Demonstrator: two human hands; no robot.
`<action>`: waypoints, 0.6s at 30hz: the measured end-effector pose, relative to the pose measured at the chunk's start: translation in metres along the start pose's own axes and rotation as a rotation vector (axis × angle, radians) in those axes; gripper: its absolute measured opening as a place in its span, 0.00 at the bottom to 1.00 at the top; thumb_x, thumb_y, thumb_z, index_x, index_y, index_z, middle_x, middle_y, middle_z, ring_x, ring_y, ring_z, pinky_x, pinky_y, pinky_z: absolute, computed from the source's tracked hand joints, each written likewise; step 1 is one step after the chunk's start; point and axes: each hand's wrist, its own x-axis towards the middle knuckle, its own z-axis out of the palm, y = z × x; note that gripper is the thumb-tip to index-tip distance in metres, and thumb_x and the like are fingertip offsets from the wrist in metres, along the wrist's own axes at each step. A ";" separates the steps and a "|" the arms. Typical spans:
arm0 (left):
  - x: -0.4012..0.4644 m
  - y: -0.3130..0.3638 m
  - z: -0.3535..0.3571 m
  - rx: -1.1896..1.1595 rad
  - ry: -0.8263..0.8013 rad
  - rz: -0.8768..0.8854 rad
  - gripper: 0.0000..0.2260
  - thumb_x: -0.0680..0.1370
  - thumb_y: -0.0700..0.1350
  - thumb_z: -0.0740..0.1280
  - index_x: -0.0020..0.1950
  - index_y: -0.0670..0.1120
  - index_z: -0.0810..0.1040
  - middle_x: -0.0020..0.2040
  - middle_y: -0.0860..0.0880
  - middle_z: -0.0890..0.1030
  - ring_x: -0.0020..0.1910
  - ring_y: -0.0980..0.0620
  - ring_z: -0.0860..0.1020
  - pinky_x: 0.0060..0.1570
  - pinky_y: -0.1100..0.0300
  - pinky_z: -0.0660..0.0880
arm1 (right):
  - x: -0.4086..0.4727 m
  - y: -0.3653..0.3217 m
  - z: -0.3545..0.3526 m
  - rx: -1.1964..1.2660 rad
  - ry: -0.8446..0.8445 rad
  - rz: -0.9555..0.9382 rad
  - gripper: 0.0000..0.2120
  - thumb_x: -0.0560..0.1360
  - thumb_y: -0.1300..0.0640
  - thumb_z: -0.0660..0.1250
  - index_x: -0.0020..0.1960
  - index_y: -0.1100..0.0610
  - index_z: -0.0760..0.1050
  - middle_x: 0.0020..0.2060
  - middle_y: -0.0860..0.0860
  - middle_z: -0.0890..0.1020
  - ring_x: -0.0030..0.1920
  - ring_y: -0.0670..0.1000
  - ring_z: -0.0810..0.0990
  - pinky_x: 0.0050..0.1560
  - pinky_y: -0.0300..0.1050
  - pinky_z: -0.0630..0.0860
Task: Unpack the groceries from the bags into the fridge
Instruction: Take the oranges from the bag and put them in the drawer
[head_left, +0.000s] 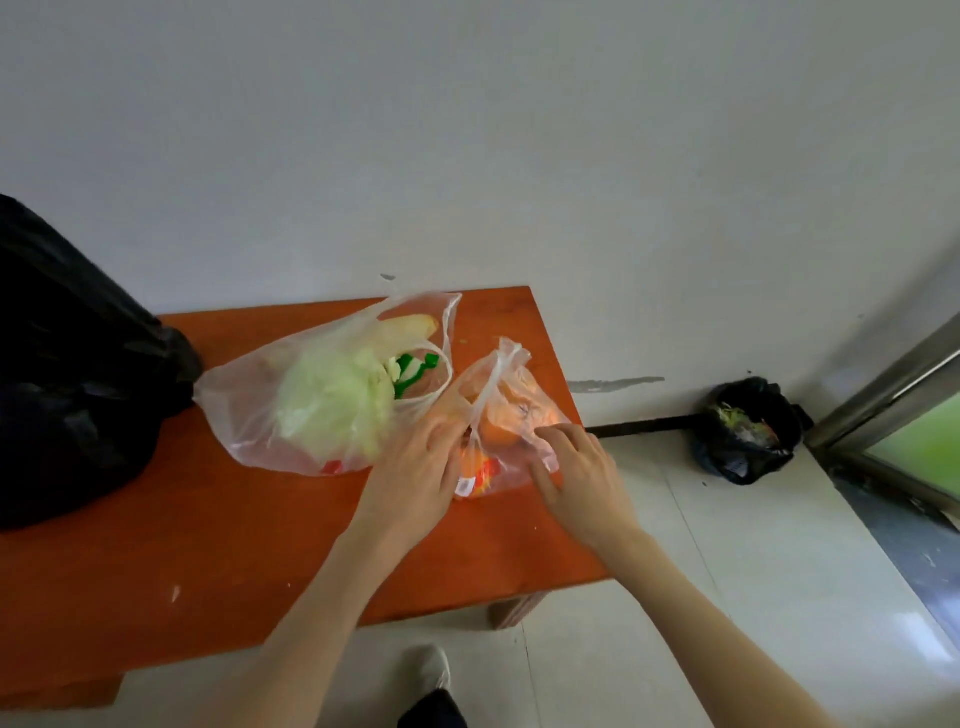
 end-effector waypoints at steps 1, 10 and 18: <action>0.015 -0.008 -0.001 -0.002 0.009 0.027 0.14 0.76 0.41 0.67 0.61 0.45 0.75 0.56 0.46 0.79 0.55 0.48 0.78 0.53 0.56 0.75 | 0.015 -0.005 0.002 0.051 0.003 0.034 0.19 0.79 0.47 0.57 0.67 0.52 0.69 0.66 0.50 0.71 0.65 0.51 0.70 0.61 0.42 0.67; 0.093 -0.043 0.026 -0.217 -0.228 0.083 0.21 0.75 0.58 0.61 0.65 0.51 0.71 0.66 0.55 0.70 0.63 0.55 0.69 0.50 0.65 0.68 | 0.111 -0.022 0.016 0.624 0.026 0.355 0.15 0.77 0.46 0.61 0.42 0.56 0.78 0.34 0.48 0.78 0.35 0.42 0.75 0.37 0.30 0.68; 0.106 -0.052 0.041 -0.459 -0.204 -0.234 0.07 0.78 0.46 0.63 0.47 0.44 0.77 0.48 0.51 0.76 0.49 0.54 0.74 0.50 0.61 0.72 | 0.124 -0.003 0.005 1.003 0.104 0.492 0.14 0.80 0.54 0.57 0.45 0.59 0.78 0.33 0.54 0.82 0.36 0.53 0.82 0.45 0.46 0.80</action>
